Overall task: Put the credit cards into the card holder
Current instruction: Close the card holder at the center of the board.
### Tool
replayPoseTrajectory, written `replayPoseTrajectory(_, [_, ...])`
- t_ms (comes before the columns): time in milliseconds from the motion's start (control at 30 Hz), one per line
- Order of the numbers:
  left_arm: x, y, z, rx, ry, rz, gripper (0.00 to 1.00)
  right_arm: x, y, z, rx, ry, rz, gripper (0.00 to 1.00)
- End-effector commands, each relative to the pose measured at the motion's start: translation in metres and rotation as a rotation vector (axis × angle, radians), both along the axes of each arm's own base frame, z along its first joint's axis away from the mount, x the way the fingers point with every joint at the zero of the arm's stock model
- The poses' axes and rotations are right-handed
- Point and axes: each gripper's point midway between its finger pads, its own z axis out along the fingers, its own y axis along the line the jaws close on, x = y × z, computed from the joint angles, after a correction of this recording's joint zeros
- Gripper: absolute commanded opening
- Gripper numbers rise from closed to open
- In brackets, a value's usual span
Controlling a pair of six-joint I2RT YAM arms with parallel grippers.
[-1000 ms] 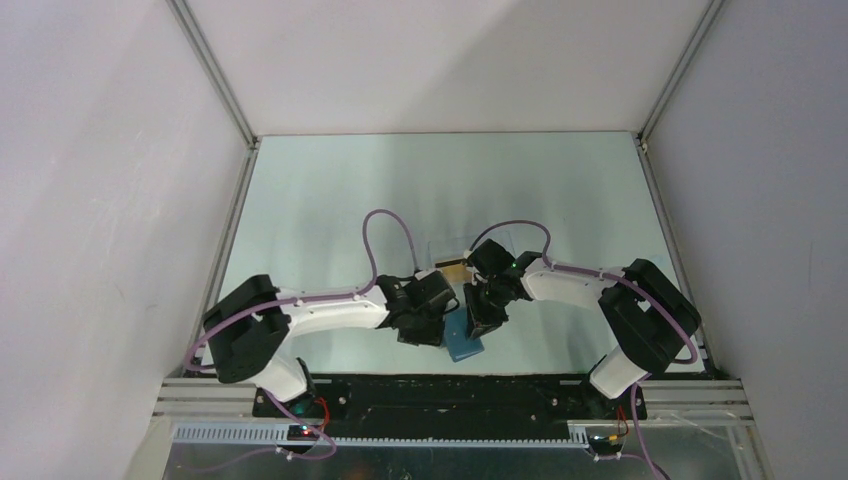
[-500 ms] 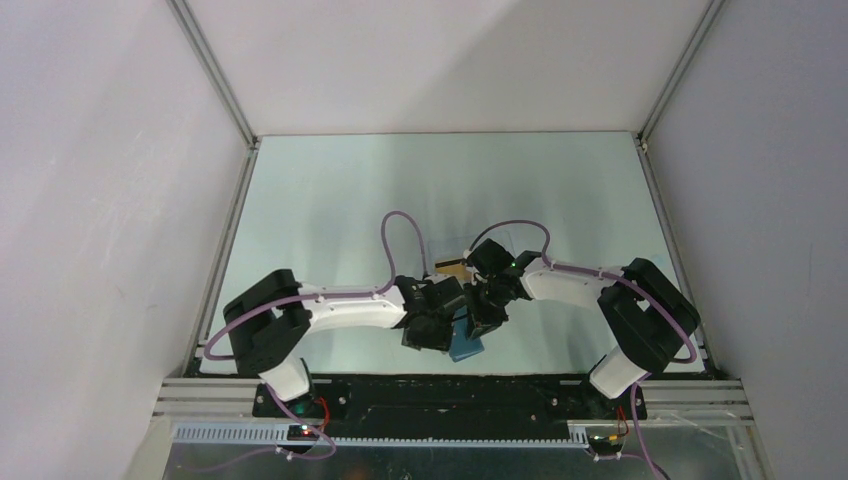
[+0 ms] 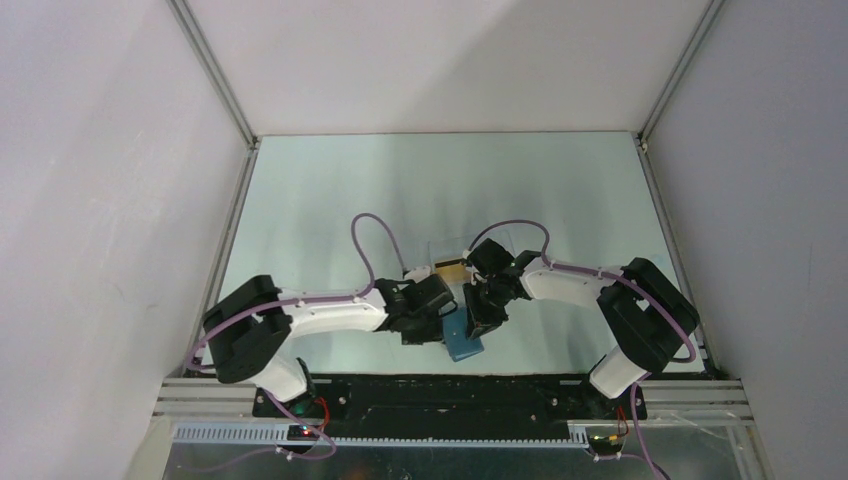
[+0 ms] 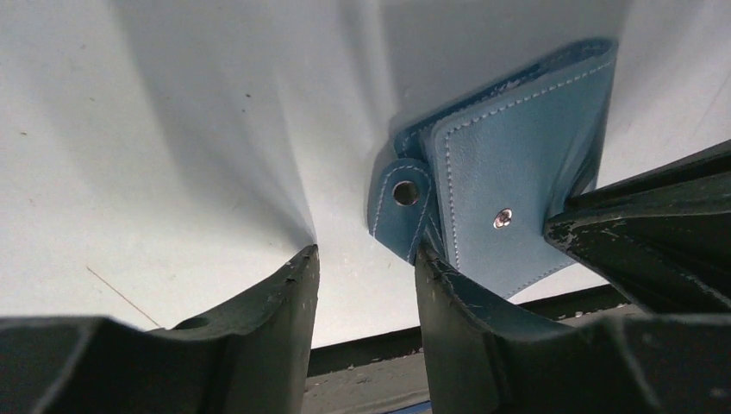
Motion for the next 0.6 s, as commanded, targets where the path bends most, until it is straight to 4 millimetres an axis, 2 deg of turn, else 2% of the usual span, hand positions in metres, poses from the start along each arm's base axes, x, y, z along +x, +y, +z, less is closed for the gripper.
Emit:
replayPoseTrajectory(0, [0.02,0.014,-0.007,-0.024,-0.063,0.126,0.5,-0.013,-0.034,-0.054,-0.193,-0.003,0.037,0.21])
replayPoseTrajectory(167, [0.017,0.015,-0.006,-0.033,-0.054,0.125,0.46,-0.013,-0.033,-0.054,-0.191,0.003,0.036,0.21])
replayPoseTrajectory(233, [0.015,0.015,-0.004,-0.042,-0.049,0.125,0.36,-0.013,-0.033,-0.053,-0.19,0.002,0.036,0.21])
replayPoseTrajectory(267, [0.013,0.015,-0.004,-0.044,-0.046,0.123,0.26,-0.014,-0.033,-0.053,-0.19,0.002,0.037,0.21])
replayPoseTrajectory(367, [0.01,0.016,0.002,-0.068,-0.051,0.131,0.11,-0.014,-0.033,-0.053,-0.187,0.003,0.037,0.21])
replayPoseTrajectory(500, [0.008,0.009,0.019,-0.123,-0.09,0.116,0.12,-0.015,-0.03,-0.05,-0.175,0.005,0.037,0.21])
replayPoseTrajectory(533, [0.008,0.006,0.024,-0.132,-0.104,0.11,0.14,-0.014,-0.029,-0.049,-0.17,0.003,0.038,0.21])
replayPoseTrajectory(567, [0.007,0.0,0.034,-0.159,-0.122,0.092,0.23,-0.015,-0.029,-0.049,-0.167,0.004,0.038,0.21])
